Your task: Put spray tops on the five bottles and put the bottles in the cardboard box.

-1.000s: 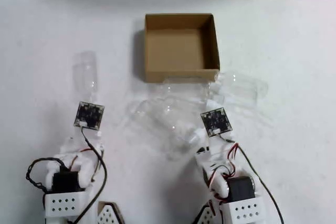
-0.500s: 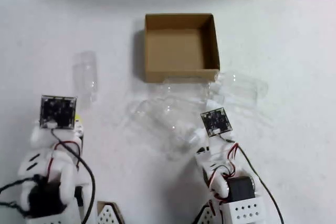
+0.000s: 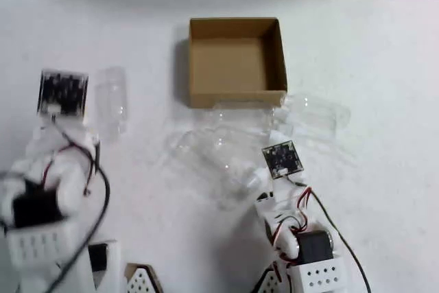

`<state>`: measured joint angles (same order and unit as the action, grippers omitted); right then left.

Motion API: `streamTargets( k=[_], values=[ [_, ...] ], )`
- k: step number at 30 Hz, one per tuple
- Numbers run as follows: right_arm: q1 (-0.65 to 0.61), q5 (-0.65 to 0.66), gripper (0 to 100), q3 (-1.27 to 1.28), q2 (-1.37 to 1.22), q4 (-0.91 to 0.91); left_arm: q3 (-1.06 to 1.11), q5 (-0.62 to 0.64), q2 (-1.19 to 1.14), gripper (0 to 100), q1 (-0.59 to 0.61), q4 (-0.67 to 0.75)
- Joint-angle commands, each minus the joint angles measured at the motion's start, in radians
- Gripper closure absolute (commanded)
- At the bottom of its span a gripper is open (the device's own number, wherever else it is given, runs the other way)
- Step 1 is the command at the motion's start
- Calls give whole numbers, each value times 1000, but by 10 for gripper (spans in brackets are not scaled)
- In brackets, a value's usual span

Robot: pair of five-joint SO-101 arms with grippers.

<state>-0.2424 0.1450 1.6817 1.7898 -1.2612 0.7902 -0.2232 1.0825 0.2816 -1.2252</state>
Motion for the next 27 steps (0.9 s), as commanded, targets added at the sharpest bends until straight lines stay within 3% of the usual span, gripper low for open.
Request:
streamTargets(
  k=[1, 10, 18, 24, 27],
  values=[
    [5, -5, 981, 9, 10, -5, -94, 25, -177, 979, 2, 12],
    [5, -5, 981, 9, 10, -5, -43, 384, -326, 979, 94, 170],
    [5, -5, 981, 9, 10, -5, 52, 385, -331, 975, 142, 301],
    [5, -5, 981, 9, 10, -5, 112, 390, -328, 854, 142, 338],
    [5, -5, 981, 9, 10, -5, 149, 390, -326, 842, 142, 385]
  ],
)
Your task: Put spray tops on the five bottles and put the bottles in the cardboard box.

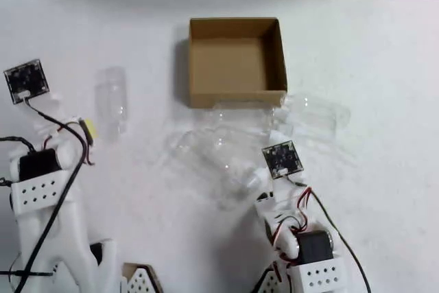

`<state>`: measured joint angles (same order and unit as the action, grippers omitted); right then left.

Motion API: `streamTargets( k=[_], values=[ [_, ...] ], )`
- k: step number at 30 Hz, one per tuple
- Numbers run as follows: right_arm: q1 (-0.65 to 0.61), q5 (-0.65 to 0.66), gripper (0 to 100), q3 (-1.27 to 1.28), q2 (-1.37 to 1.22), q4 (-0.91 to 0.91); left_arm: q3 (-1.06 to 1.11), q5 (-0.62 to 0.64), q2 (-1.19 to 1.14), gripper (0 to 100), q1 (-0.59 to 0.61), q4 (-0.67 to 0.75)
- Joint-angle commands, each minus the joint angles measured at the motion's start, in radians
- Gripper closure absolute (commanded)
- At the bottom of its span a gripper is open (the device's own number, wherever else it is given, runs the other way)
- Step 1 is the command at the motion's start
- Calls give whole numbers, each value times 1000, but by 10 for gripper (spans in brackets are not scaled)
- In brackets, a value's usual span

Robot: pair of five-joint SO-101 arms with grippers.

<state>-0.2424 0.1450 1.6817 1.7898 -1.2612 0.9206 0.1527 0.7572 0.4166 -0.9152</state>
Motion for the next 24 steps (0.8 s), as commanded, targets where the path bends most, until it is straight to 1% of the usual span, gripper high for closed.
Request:
streamTargets(
  k=[1, 13, 24],
  values=[
    [5, -5, 981, 9, 10, -5, 25, 15, -1, 842, 4, 77],
    [5, -5, 981, 9, 10, -5, 77, 9, -1, 842, -183, -9],
    [5, -5, 981, 9, 10, -5, 81, 8, -1, 842, -188, -5]
  ],
)
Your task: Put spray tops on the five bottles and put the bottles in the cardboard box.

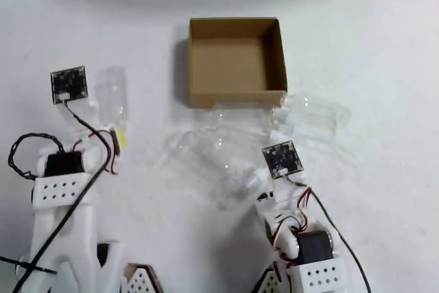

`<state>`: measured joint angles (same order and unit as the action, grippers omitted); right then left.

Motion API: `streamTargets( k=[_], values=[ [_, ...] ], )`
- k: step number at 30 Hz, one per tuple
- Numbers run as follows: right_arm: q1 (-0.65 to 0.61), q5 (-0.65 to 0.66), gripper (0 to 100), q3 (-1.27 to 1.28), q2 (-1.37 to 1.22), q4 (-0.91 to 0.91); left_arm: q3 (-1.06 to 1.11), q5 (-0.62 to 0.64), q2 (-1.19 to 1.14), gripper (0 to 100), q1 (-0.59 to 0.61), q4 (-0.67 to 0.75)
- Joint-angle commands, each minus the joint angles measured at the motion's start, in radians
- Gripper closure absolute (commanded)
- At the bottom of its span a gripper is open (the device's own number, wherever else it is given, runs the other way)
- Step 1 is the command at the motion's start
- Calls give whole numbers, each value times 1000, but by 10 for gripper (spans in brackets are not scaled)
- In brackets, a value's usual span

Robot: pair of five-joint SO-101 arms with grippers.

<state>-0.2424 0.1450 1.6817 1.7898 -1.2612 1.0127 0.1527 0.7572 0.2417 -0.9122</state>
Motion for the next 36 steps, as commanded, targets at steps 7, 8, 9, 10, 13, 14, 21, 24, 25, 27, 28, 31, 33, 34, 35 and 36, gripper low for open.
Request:
streamTargets(
  k=[7, 8, 9, 10, 13, 14, 21, 24, 25, 27, 28, 31, 33, 34, 35, 36],
  values=[
    [-36, -5, 981, 9, 10, -5, -6, 8, -1, 842, 33, 20],
    [-47, -5, 981, 9, 10, -5, -6, 8, -5, 842, 36, 29],
    [-58, -5, 981, 9, 10, -5, -6, 8, -7, 842, 36, 37],
    [-64, -5, 981, 9, 10, -5, -5, 8, -8, 842, 36, 43],
    [-73, -5, 982, 9, 10, -5, -2, 8, -8, 842, 30, 49],
    [-65, -11, 982, 9, 10, -5, 8, 8, -4, 842, 30, 54],
    [90, -12, 981, 8, 13, 30, 37, 8, -2, 842, 36, 106],
    [170, -5, 982, -8, 13, 101, 37, 8, -2, 842, 36, 104],
    [200, -5, 983, -29, 13, 114, 37, 8, -2, 842, 36, 104],
    [268, -5, 983, -71, 13, 117, 37, 8, -2, 842, 36, 104],
    [297, -5, 983, -87, 13, 119, 37, 8, -5, 842, 36, 104],
    [389, -6, 983, -112, 13, 119, 37, 8, -7, 842, 35, 106],
    [421, -3, 981, -129, 13, 125, 38, 8, -8, 842, 35, 106],
    [430, 0, 981, -130, 13, 142, 38, 8, -8, 842, 35, 106],
    [441, 26, 981, -130, 13, 160, 38, 8, -8, 842, 35, 104],
    [453, 81, 981, -130, 13, 183, 38, 8, -8, 842, 35, 103]
  ],
)
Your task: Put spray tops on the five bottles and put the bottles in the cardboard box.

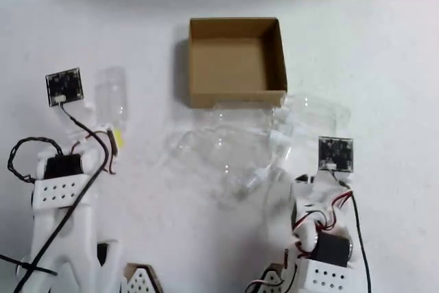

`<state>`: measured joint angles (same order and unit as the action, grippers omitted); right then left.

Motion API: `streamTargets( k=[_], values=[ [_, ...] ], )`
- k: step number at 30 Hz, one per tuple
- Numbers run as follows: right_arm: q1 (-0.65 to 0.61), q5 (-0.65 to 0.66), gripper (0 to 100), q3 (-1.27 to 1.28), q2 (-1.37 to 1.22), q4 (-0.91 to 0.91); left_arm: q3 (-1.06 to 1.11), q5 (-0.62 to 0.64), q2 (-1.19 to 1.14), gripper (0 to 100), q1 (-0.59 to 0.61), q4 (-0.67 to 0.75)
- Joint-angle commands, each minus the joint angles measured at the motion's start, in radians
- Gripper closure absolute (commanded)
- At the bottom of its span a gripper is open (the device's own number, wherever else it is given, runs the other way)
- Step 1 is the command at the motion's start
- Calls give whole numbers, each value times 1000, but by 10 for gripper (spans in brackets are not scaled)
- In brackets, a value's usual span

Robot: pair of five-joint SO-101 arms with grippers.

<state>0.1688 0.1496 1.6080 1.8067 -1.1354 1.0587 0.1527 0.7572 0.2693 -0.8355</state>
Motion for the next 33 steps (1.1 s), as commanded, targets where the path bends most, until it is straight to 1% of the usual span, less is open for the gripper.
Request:
streamTargets(
  k=[1, 3, 5, 8, 12, 15, 17, 21, 26, 29, 33],
  values=[
    [51, 153, 981, -57, -4, 87, -8, 8, -8, 842, 7, 26],
    [48, 281, 981, -57, -5, 139, 3, 8, -5, 842, 7, 29],
    [22, 376, 981, -58, -7, 174, 11, 8, -2, 842, 4, 31],
    [-48, 451, 981, -81, -10, 208, 14, 8, -2, 842, 4, 41],
    [-124, 451, 982, -138, -21, 213, 17, 8, -2, 841, 5, 58],
    [-157, 437, 982, -227, -113, 213, 17, 8, -4, 841, 4, 58],
    [-163, 400, 982, -327, -240, 213, 17, 8, -7, 841, 4, 58],
    [-165, 350, 981, -588, -581, 180, 18, 8, -8, 840, 4, 64],
    [-165, 338, 981, -925, -963, 84, 57, 5, -8, 839, 4, 153],
    [-168, 333, 981, -1114, -1155, 10, 69, -44, -8, 842, 4, 183],
    [-194, 249, 980, -1336, -1379, -47, 75, -68, -4, 842, 2, 184]
  ],
)
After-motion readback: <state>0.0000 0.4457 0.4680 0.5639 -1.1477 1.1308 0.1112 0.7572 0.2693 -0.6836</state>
